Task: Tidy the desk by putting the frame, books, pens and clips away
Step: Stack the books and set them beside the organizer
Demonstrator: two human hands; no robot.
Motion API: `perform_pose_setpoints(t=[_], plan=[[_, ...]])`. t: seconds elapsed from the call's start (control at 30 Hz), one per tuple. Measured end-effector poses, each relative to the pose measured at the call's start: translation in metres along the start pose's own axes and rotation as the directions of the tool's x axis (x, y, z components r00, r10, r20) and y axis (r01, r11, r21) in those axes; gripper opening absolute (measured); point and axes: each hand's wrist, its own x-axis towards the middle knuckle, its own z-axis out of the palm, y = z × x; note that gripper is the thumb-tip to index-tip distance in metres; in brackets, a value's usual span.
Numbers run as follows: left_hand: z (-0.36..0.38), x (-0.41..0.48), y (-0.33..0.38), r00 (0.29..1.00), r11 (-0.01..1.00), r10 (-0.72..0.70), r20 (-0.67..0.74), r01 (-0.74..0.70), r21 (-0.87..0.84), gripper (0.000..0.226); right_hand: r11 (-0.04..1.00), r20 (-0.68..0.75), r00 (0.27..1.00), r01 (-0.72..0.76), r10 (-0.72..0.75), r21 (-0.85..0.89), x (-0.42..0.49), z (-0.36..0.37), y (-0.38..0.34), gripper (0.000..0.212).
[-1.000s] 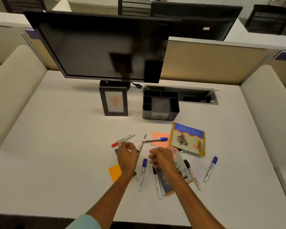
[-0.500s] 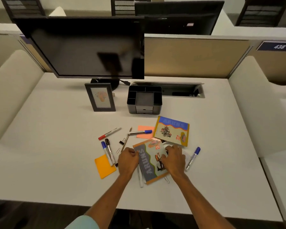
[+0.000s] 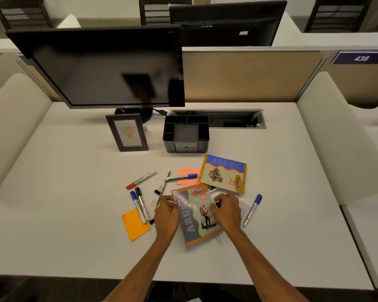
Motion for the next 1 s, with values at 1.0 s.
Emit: perform_pose_setpoints(t=[1.0], plan=[[-0.002, 0.067, 0.008, 0.961, 0.900, -0.134, 0.242, 0.220, -0.377, 0.033, -0.094, 0.150, 0.763, -0.117, 0.628, 0.989, 0.058, -0.016, -0.010, 0.018]])
